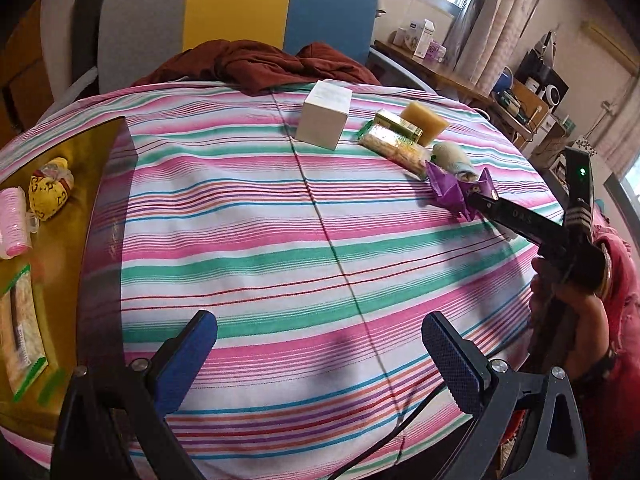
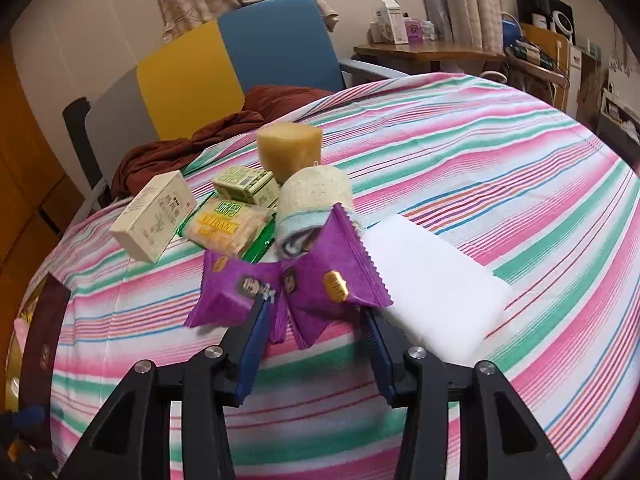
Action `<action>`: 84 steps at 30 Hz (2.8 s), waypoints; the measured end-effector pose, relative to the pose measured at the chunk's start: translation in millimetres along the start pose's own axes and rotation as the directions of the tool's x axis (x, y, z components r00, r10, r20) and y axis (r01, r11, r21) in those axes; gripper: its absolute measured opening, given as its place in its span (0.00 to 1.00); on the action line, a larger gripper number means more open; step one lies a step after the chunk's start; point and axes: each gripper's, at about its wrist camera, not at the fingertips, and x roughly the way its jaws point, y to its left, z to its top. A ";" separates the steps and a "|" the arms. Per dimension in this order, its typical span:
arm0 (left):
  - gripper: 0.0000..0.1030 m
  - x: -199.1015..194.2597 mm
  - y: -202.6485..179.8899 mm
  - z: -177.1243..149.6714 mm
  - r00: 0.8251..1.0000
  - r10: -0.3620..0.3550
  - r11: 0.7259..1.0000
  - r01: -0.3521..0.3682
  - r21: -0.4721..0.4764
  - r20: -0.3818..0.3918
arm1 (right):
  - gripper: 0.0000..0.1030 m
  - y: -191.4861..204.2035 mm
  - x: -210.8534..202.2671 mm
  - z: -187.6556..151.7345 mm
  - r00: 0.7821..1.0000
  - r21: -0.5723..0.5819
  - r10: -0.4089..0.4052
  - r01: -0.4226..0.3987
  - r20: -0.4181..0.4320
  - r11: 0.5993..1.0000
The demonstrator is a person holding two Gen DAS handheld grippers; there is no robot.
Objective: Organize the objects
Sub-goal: 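Move both tools from the gold tray back toward the remaining items, then grasp a purple snack packet with the right tool while the left tool grasps another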
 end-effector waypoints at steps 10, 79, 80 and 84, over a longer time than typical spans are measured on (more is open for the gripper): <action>1.00 10.0 -8.6 5.2 1.000 -0.002 1.000 0.003 0.026 -0.018 | 0.35 -8.8 4.3 10.3 0.995 0.030 0.071 -0.074 0.075 0.997; 0.35 108.8 -67.6 69.2 0.977 -0.181 0.974 0.163 0.155 0.116 | 0.34 -6.1 -9.2 -6.1 0.981 -0.027 0.034 -0.029 0.191 0.999; 0.35 107.0 -66.0 67.9 0.976 -0.178 0.976 0.159 0.149 0.122 | 0.34 -5.8 -10.9 -7.6 0.982 -0.024 0.031 -0.027 0.188 0.999; 0.35 99.8 -57.1 61.0 0.975 -0.179 0.979 0.162 0.122 0.135 | 0.34 1.6 -17.2 -16.0 0.984 -0.029 0.045 -0.041 0.170 0.999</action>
